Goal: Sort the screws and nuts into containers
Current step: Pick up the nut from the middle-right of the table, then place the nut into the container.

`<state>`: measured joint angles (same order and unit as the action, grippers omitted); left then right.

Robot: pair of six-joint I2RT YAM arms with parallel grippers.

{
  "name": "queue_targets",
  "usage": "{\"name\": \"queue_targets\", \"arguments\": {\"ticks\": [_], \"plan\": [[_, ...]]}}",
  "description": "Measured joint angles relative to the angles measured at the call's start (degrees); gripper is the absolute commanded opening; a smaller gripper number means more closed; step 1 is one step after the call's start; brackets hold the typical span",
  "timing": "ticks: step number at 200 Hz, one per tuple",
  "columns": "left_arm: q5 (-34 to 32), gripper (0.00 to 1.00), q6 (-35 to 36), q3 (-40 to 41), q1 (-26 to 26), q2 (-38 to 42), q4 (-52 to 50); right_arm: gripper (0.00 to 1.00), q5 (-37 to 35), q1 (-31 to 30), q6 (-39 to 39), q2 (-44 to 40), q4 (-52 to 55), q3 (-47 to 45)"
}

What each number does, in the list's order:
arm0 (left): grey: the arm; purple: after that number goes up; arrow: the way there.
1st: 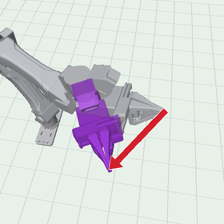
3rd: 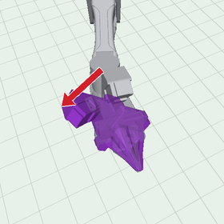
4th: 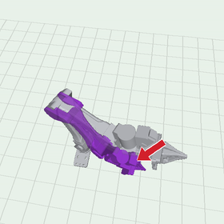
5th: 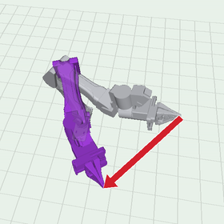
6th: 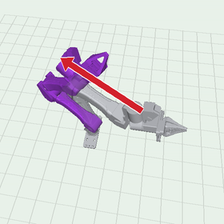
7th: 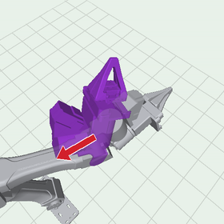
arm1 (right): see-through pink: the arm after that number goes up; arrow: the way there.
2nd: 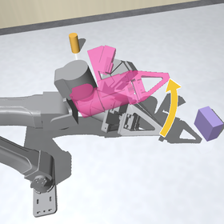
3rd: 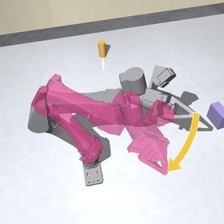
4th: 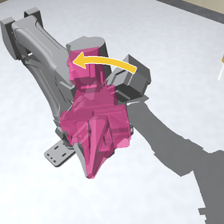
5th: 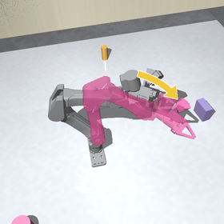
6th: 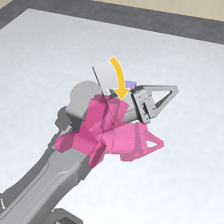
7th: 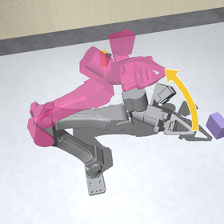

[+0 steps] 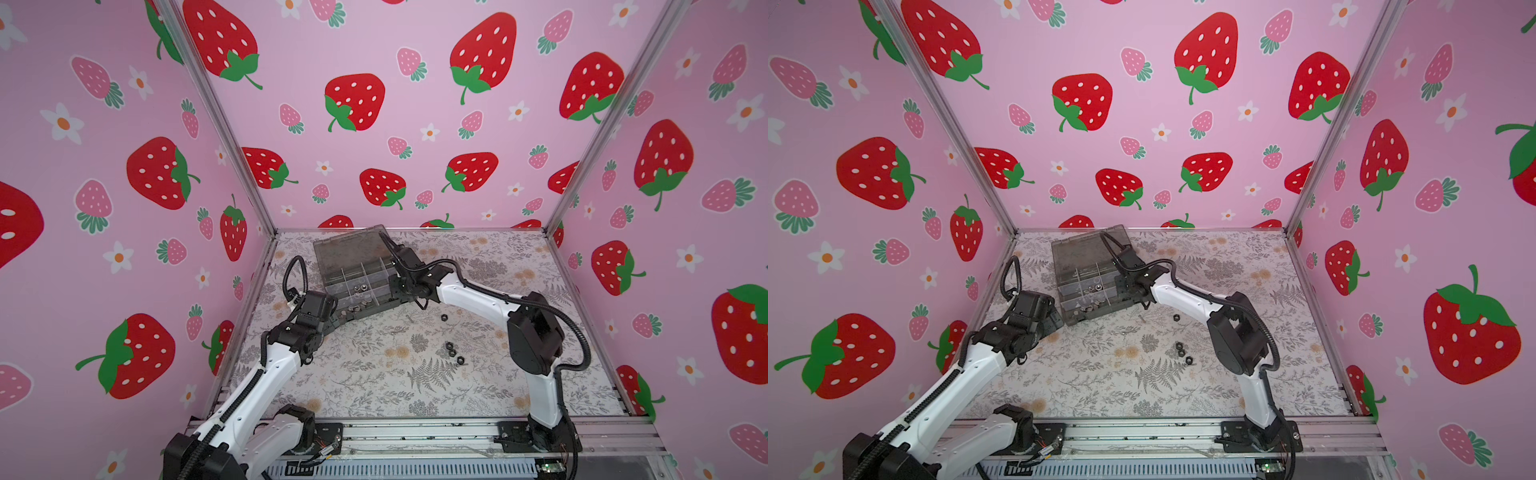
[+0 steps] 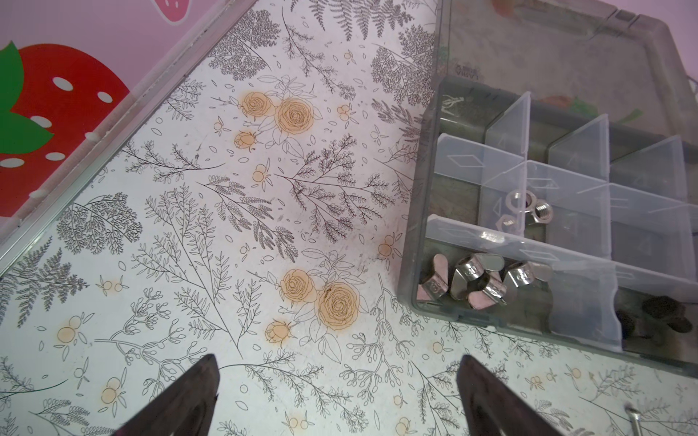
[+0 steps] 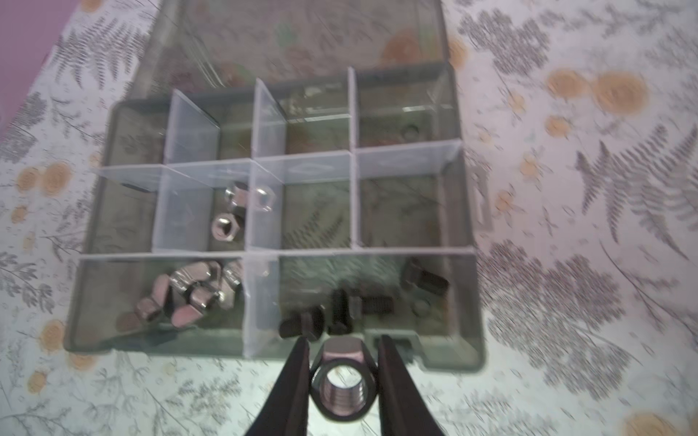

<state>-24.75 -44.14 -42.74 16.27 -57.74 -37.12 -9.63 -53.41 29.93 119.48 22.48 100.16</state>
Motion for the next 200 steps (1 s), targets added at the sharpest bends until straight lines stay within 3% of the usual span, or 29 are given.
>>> {"name": "queue_targets", "arguments": {"ticks": [46,115,132,165,200], "plan": [[0.8,0.99,-0.8,0.0,0.0,0.0,-0.2,0.17,0.9,-3.0,-3.2,12.1,1.5,16.9],[2.4,0.99,-1.0,0.0,0.0,-0.2,0.0,0.18,1.7,-3.5,-6.0,18.7,-0.6,22.5],[2.4,0.99,-1.1,0.0,0.0,-0.5,0.0,0.23,1.8,-3.5,-6.4,20.3,-0.9,24.2],[2.3,0.99,-1.2,0.0,-0.1,-0.6,0.0,0.45,2.3,-3.5,-7.5,22.8,-1.0,27.5],[2.2,0.99,-1.1,0.0,-0.1,-0.6,-0.1,0.56,2.4,-3.5,-8.1,22.8,-1.0,28.5]]}}
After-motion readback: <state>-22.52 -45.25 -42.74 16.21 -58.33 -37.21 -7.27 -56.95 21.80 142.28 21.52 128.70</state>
